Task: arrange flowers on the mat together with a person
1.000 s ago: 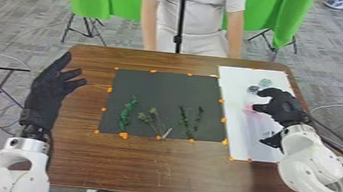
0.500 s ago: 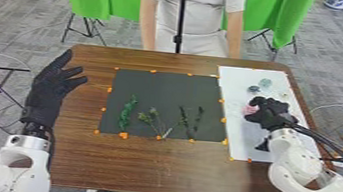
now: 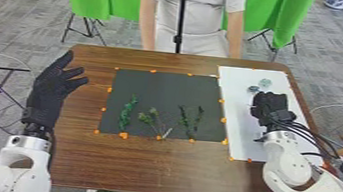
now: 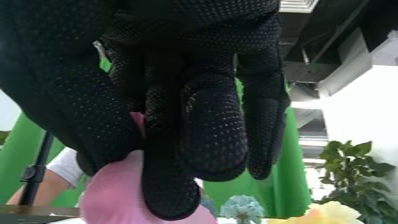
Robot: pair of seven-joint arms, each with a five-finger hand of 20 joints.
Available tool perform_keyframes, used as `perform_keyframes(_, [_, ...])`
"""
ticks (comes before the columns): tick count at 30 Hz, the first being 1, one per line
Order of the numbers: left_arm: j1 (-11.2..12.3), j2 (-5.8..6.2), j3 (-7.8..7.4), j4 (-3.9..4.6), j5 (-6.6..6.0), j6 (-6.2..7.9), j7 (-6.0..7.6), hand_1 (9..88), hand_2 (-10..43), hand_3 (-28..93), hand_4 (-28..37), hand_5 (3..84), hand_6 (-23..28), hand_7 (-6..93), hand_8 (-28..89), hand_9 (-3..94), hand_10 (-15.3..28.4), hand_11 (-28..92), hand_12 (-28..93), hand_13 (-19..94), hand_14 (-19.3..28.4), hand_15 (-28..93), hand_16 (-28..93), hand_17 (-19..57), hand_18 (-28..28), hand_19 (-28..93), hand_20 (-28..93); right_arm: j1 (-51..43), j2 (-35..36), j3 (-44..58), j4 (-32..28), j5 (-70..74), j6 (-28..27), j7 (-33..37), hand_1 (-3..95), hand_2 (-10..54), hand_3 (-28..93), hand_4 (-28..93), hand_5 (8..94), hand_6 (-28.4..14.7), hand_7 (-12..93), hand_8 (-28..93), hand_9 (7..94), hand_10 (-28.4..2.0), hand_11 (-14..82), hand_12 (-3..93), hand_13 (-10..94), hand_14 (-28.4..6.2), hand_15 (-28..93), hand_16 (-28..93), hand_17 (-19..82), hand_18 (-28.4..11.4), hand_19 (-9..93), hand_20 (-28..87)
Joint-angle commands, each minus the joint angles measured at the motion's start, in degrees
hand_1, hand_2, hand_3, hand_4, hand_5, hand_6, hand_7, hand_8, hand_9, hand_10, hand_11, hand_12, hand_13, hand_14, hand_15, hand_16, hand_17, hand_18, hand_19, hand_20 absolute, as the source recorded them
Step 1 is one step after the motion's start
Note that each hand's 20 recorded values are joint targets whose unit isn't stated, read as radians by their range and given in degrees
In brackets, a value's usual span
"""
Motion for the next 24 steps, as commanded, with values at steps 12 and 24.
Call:
perform_keyframes(12, [-0.1, 0.68, -0.16, -0.37, -0.54, 0.16, 0.49, 20.8, 4.8, 77, -28.3, 30.6, 3.0, 9.1, -8, 32.4, 17.1, 24, 11, 24, 24.6, 50, -8, -7.6, 21.5, 46, 17, 10.8, -4.0, -8.3, -7.9, 4.4, 5.0, -8.4, 59.1, -9.5, 65, -28, 80.7, 3.4, 25, -1, 89.6, -4.0, 20.2, 41.8, 80, -4.2, 62, 24, 33, -15.7, 76, 24])
perform_keyframes(24, [-4.4, 1.04, 2.09, 0.3, -1.24, -0.84, 0.61, 21.0, 4.7, 77, -28.3, 30.7, 3.0, 9.2, -8, 32.4, 17.1, 24, 11, 24, 24.6, 50, -8, -7.2, 21.5, 47, 17, 28.1, -24.1, -28.5, 1.0, 9.0, -1.4, -19.5, 57.6, -9.5, 66, -28, 79.8, 3.9, 26, 0, 88.1, -3.6, 21.7, 44.1, 77, -4.4, 64, 25, 30, -14.6, 75, 27])
